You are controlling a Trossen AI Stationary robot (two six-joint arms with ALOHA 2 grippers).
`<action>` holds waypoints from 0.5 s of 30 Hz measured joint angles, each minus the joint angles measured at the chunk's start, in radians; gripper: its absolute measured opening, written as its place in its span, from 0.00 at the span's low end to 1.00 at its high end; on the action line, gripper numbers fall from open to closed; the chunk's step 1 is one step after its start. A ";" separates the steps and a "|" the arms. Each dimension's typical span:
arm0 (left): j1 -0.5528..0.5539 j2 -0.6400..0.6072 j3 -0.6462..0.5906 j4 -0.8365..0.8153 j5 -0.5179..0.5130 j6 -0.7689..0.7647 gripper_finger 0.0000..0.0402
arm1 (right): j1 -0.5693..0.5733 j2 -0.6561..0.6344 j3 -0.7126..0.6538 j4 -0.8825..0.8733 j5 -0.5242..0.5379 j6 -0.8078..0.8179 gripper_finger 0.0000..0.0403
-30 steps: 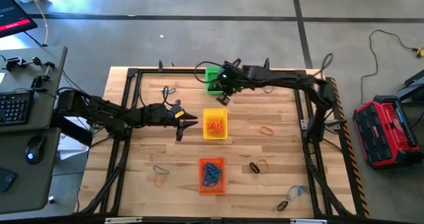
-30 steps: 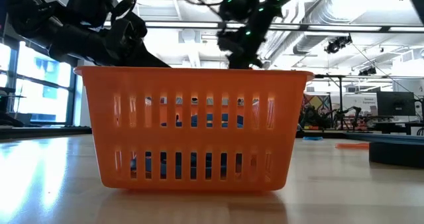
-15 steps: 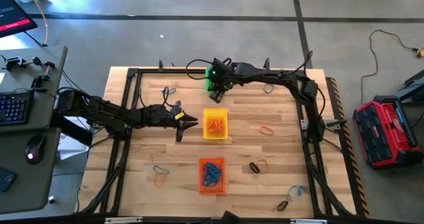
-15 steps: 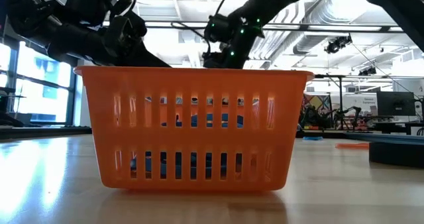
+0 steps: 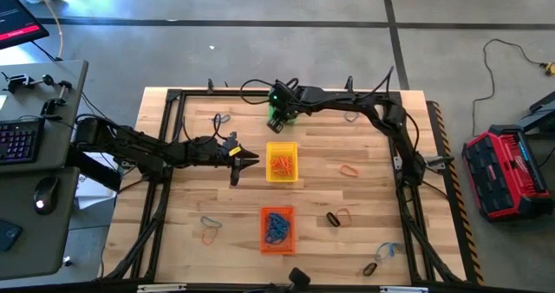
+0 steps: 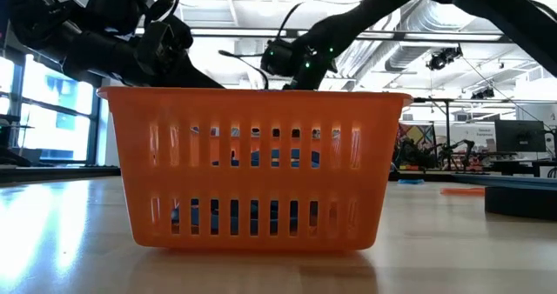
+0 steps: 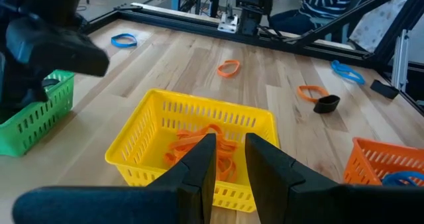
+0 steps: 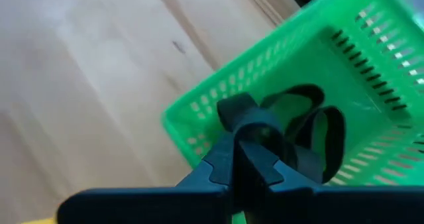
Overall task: Sort rubber bands into baskets
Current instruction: Put the black rubber band into the green bin
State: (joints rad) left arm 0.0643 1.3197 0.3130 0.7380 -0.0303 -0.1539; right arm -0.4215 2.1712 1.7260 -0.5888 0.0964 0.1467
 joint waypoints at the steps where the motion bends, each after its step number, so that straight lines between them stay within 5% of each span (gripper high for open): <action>1: 0.000 0.000 0.000 0.000 0.000 0.000 0.18 | -0.004 0.004 0.000 0.000 0.007 0.011 0.00; 15: 0.000 0.000 0.000 -0.005 0.000 0.000 0.18 | -0.050 0.005 0.000 0.001 0.000 0.037 0.00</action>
State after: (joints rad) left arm 0.0643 1.3201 0.3130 0.7334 -0.0307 -0.1543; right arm -0.4717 2.1765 1.7260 -0.5877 0.0963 0.1837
